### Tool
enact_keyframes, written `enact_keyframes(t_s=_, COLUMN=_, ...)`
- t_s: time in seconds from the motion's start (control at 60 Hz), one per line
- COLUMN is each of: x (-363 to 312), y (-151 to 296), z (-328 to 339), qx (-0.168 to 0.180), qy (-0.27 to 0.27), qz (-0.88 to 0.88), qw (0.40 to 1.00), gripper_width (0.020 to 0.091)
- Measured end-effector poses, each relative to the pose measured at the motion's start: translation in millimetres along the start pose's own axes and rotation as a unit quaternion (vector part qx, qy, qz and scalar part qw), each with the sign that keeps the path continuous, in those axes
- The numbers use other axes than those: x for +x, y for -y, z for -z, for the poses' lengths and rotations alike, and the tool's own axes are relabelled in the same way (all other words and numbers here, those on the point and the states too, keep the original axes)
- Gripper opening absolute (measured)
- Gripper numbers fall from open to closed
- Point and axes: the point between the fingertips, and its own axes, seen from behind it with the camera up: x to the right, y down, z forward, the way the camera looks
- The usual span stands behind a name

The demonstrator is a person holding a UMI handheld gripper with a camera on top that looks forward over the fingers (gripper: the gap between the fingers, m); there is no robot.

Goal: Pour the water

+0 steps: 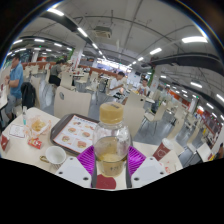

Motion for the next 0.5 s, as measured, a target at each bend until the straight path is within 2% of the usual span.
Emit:
enact_keyframes(t_s=0.267, x=-7, y=-79, z=-33, qx=-0.034, qy=0.050, qz=-0.097, qw=0.993, gripper_width=0.0388)
enact_keyframes(t_s=0.45, x=-8, y=-127, z=-47, qx=-0.065, qy=0.052, qz=-0.121, qw=0.989, gripper_width=0.0403)
enact_keyframes(t_s=0.483, x=-8, y=-122, z=-47, qx=-0.045, qy=0.051, qz=-0.126, qw=0.990, gripper_width=0.0402)
enact_keyframes(t_s=0.5, x=-9, y=-125, z=-46, qx=-0.048, qy=0.051, qz=-0.127, qw=0.989, gripper_width=0.0406)
